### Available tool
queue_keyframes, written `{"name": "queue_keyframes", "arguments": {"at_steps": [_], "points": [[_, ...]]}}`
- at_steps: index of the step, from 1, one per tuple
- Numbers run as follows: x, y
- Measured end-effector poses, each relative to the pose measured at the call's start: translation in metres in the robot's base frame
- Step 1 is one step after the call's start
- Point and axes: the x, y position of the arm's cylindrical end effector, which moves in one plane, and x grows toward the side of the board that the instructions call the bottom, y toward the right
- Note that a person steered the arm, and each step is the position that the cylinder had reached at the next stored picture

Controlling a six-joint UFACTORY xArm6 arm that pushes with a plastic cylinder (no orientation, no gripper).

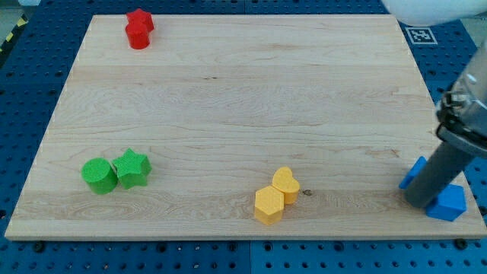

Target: Push both the green blocks towards the top

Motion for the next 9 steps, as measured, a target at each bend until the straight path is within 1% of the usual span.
{"name": "queue_keyframes", "arguments": {"at_steps": [1, 3, 5, 8, 9], "points": [[0.0, 0.007], [-0.006, -0.091], [-0.081, -0.092], [-0.087, -0.095], [-0.105, -0.124]]}}
